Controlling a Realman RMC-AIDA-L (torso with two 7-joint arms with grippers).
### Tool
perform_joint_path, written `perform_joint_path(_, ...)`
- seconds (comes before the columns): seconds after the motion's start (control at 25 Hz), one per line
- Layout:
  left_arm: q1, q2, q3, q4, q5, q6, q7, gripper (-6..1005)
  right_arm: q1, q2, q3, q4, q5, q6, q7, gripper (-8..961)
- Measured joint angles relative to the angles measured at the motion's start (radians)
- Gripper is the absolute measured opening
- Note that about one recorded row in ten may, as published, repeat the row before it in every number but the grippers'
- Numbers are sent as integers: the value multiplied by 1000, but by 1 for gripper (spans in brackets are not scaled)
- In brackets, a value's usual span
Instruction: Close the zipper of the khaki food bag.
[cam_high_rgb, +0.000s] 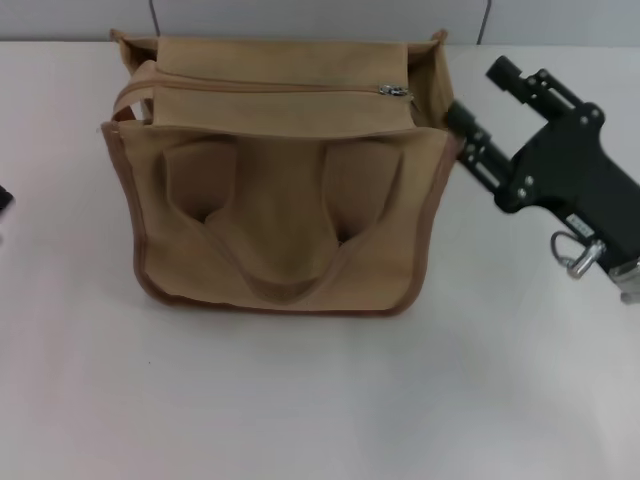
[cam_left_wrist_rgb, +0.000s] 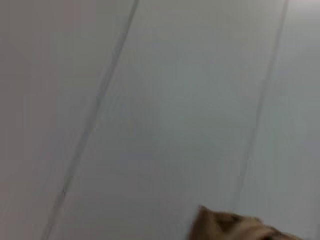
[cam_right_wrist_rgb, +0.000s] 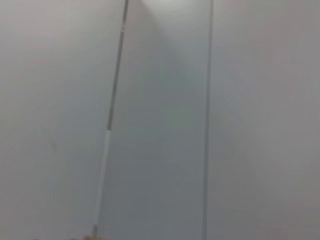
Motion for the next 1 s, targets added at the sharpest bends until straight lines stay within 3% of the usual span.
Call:
perform_joint_path(0.08, 4, 2, 65, 25, 9, 28, 0, 758, 4, -3, -29, 0, -6, -22, 33, 540)
perform_joint_path(0.28, -4, 10, 266, 85, 16, 100, 2, 758, 4, -7, -38, 3, -23, -99, 113, 669)
perform_joint_path(0.32, -10, 8, 340, 116, 16, 112, 3, 758, 2, -9, -37, 2, -48, -117, 137, 698)
perform_joint_path(0.44, -16, 2, 406, 145, 16, 109, 5, 758, 8, -31, -30, -4, -166, -150, 225, 783)
perform_joint_path(0.52, -22, 0, 475, 173, 19, 100, 17, 758, 27, -64, -28, -4, -270, -163, 323, 801)
perform_joint_path(0.56, -25, 0, 502, 186, 24, 97, 26, 758, 27, -64, -28, -4, -270, -163, 323, 811)
perform_joint_path(0.68, -35, 2, 540, 211, 61, 95, 57, 758, 47, -97, -29, -9, -375, -175, 408, 838)
perform_joint_path(0.72, -43, 3, 544, 215, 81, 95, 60, 758, 74, -117, -30, -17, -495, -190, 449, 838)
perform_joint_path(0.88, -76, 2, 545, 219, 161, 87, 62, 758, 115, -131, -11, -19, -637, -174, 526, 839)
perform_joint_path(1.0, -83, -1, 545, 220, 177, 84, 63, 758, 121, -118, 1, -32, -661, -108, 564, 839)
